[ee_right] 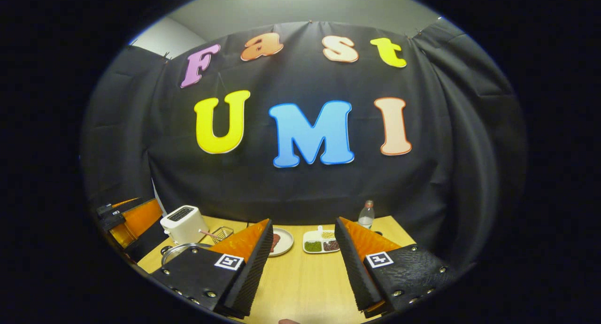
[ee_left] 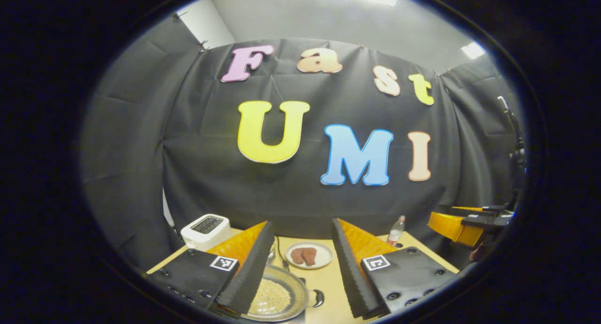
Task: First push the handle of the pot to place it horizontally, then grasp the pot with both hands and set it on the induction cooktop.
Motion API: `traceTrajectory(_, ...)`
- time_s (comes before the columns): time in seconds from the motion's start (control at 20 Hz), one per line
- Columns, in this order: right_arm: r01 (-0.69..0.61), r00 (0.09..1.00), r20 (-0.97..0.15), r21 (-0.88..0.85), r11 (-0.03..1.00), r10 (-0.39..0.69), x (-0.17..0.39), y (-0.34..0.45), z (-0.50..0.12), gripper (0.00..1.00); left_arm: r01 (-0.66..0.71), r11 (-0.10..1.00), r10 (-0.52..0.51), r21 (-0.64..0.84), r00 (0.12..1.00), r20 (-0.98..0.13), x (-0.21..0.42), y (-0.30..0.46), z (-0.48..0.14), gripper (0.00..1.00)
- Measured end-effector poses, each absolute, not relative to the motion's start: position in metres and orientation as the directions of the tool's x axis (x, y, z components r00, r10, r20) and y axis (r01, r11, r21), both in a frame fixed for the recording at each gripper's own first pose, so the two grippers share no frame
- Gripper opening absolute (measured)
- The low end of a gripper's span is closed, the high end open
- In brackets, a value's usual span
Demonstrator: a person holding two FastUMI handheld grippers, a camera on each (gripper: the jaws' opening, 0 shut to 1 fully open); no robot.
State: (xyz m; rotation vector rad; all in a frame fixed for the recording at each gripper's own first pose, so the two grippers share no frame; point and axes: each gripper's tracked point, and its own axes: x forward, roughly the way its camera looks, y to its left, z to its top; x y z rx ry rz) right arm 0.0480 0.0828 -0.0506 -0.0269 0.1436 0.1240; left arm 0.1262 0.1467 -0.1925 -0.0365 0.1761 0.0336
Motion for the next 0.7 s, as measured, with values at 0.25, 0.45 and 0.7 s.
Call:
traceTrajectory(0.25,-0.137,0.99,-0.043,-0.012,0.99,0.137,0.034,0.028,-0.01,0.97,-0.026,0.998,0.02,-0.05,0.994,-0.109,0.12,0.096,-0.166,0.95)
traceTrajectory(0.45,-0.16,0.986,-0.042,0.007,0.987,0.161,0.019,-0.004,-0.002,0.97,-0.043,0.999,0.043,0.002,0.996,-0.081,0.102,0.079,-0.152,0.97)
traceTrajectory(0.7,-0.141,0.988,-0.062,0.016,0.99,0.142,0.013,-0.029,-0.001,0.98,-0.05,0.999,0.051,0.009,0.994,-0.092,0.086,0.066,-0.149,0.99)
